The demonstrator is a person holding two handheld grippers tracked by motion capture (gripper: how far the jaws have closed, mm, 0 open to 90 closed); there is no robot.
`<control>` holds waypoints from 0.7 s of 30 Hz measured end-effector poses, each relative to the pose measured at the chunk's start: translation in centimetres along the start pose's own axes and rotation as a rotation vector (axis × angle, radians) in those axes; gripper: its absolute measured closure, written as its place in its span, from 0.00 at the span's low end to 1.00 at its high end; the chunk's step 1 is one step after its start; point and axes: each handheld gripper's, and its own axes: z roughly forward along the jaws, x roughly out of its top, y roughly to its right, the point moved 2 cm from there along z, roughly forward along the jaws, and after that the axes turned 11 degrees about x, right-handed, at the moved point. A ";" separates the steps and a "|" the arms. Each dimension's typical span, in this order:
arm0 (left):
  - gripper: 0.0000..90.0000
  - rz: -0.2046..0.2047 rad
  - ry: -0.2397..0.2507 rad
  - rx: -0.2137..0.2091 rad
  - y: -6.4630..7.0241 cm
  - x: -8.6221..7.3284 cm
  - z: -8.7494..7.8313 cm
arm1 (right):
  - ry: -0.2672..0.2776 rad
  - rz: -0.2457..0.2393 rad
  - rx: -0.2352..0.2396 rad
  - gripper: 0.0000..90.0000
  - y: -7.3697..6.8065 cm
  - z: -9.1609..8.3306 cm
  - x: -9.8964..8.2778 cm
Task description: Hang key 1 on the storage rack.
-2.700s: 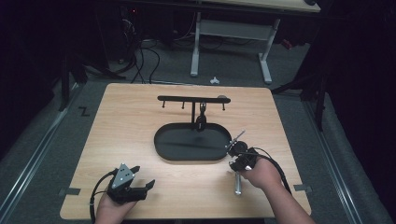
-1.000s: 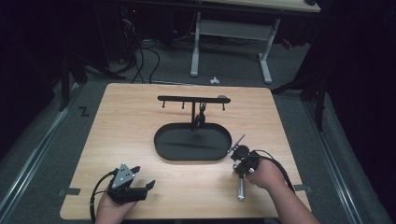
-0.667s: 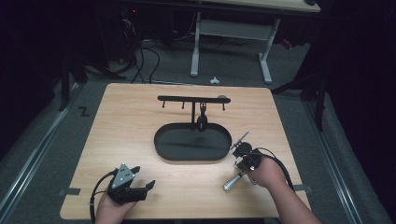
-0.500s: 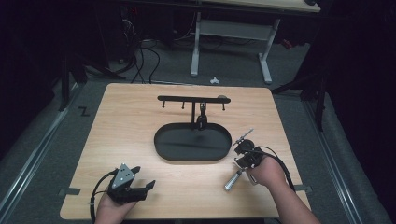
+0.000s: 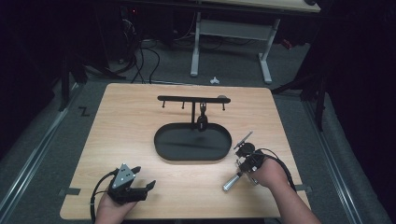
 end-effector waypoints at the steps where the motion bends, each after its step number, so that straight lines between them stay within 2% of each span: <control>1: 0.24 0.001 0.001 0.001 0.0 0.0 0.0 | -0.002 -0.008 -0.001 0.93 0.0 0.0 0.0; 9: 0.25 -0.004 0.007 0.004 -0.1 0.0 -0.1 | 0.006 -0.011 0.004 0.94 -0.1 -0.2 0.1; 15: 0.25 -0.002 0.008 0.004 0.0 0.1 0.0 | 0.038 -0.005 0.022 0.94 -0.2 -1.6 0.2; 21: 0.25 -0.002 0.031 0.007 0.1 0.3 -0.1 | 0.062 -0.030 0.019 0.94 -0.5 -3.0 0.1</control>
